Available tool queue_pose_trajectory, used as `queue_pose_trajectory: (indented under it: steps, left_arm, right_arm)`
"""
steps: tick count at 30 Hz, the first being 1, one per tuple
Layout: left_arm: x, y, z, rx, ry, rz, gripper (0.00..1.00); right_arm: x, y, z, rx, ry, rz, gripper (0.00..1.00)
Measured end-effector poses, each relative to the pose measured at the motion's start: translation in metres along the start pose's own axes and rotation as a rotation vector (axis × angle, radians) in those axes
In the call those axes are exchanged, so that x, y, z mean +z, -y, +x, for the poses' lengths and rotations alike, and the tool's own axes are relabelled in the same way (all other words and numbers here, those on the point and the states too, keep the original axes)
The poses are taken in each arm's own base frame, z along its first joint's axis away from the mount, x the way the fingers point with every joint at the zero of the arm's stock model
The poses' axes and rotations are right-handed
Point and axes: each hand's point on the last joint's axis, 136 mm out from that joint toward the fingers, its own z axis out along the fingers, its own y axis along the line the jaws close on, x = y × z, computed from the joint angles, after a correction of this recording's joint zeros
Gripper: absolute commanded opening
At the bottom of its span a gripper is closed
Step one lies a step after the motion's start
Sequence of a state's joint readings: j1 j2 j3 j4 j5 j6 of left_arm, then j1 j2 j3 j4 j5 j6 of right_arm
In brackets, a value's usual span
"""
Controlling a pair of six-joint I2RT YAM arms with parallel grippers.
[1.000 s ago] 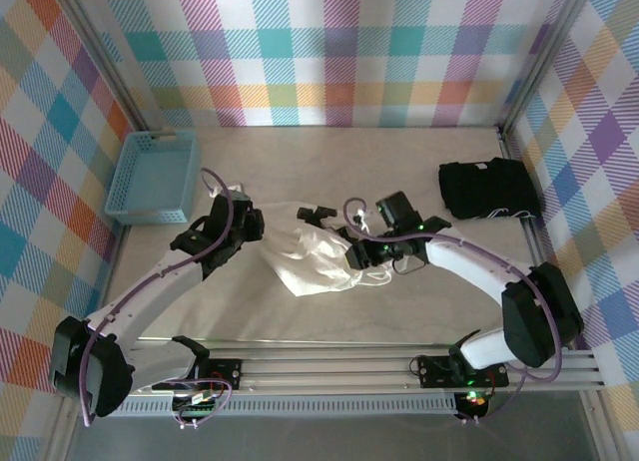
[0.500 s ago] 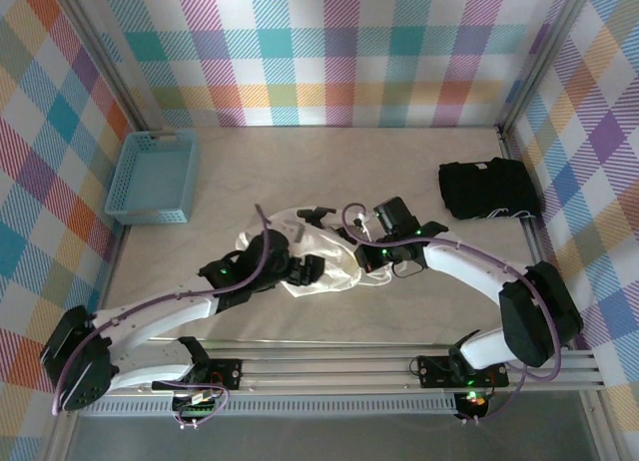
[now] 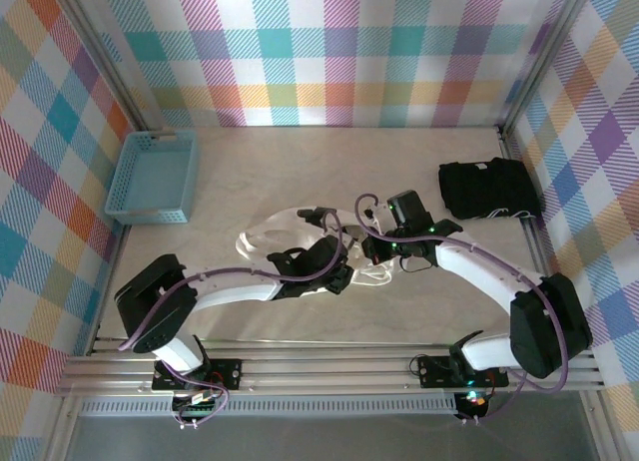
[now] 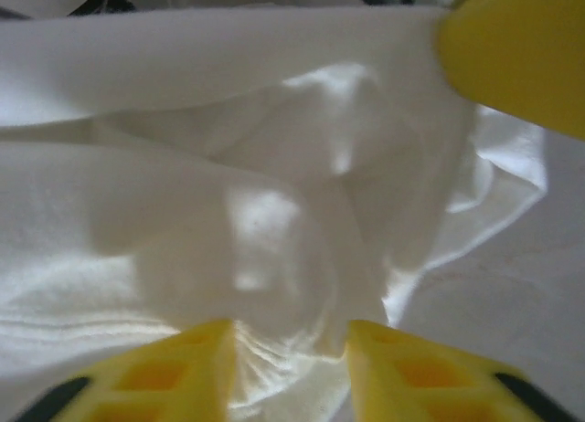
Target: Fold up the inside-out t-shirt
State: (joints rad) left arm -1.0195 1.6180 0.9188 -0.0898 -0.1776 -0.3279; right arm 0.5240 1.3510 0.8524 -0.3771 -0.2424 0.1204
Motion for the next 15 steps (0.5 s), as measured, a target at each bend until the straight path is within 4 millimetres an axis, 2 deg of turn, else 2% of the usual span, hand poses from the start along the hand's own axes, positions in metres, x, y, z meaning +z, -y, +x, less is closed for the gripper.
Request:
queue_pose_trajectory:
  steps: [3,8,11,15]
  left_arm:
    - [0.003,-0.005,-0.003,0.014,0.010,-0.034,0.00]
    - [-0.007,-0.011,-0.018,0.018,0.070,-0.054,0.00]
    - [-0.040,-0.018,-0.035,0.005,0.150,-0.024,0.00]
    - [-0.108,-0.039,-0.072,-0.058,0.335,0.054,0.00]
  right_arm:
    - [0.000,0.000,0.000,0.002,-0.001,0.000,0.00]
    - [-0.003,0.002,-0.001,0.005,0.007,0.004,0.00]
    - [-0.013,0.001,-0.006,-0.006,0.038,0.003,0.00]
    - [-0.031,-0.009,-0.018,-0.046,0.107,-0.017,0.00]
